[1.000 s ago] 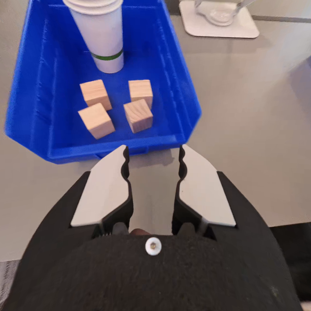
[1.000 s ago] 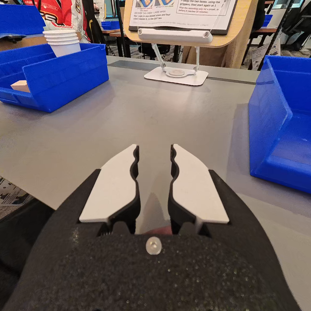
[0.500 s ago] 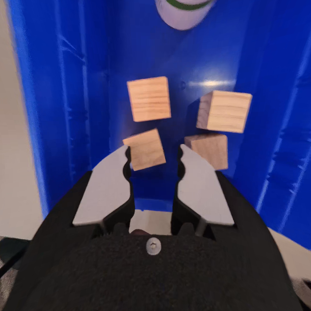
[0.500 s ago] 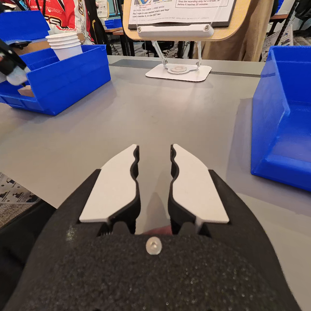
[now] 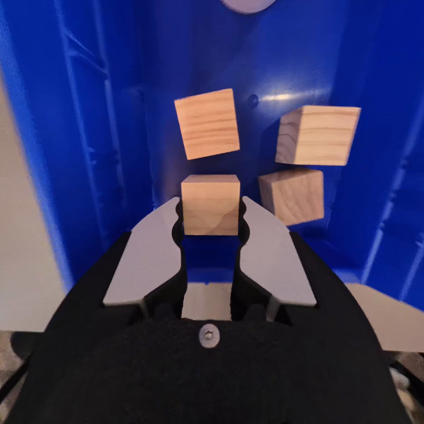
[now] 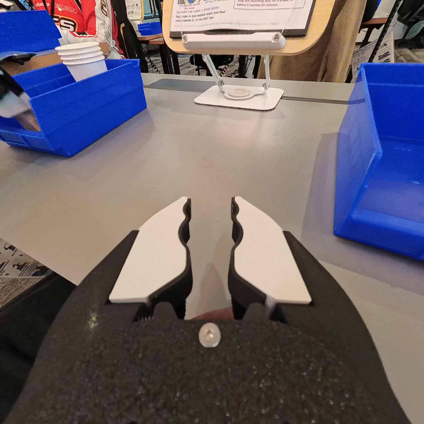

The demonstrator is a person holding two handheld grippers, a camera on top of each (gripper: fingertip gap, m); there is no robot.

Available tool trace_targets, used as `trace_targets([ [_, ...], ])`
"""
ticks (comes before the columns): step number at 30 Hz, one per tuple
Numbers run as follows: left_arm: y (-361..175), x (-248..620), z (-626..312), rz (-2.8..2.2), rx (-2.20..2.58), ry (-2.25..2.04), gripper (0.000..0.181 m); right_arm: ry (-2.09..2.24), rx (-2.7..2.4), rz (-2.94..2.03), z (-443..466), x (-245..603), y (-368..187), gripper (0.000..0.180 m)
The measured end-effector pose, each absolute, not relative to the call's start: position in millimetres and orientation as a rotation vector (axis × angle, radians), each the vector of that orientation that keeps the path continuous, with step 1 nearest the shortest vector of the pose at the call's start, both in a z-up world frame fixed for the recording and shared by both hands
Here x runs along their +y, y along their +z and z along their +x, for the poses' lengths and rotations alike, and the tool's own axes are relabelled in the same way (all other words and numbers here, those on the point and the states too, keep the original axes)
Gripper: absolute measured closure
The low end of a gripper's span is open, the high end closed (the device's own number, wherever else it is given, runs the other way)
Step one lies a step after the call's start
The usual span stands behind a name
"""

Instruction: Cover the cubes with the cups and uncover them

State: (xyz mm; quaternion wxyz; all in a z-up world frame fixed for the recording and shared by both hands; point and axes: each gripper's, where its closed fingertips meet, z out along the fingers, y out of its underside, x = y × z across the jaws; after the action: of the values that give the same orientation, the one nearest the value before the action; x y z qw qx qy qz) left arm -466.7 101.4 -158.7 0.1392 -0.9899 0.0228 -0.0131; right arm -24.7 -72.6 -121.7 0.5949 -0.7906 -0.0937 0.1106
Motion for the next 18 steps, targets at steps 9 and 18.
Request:
trace_targets([
  [9,-33,75,-323,-2.426,0.79,-0.21,0.136,0.277,-0.202,-1.817,-17,-70,-112,0.149],
  [18,-137,91,-237,-2.641,0.775,-0.01,0.135,0.237,-0.245,-1.832,-23,-71,-117,0.149],
])
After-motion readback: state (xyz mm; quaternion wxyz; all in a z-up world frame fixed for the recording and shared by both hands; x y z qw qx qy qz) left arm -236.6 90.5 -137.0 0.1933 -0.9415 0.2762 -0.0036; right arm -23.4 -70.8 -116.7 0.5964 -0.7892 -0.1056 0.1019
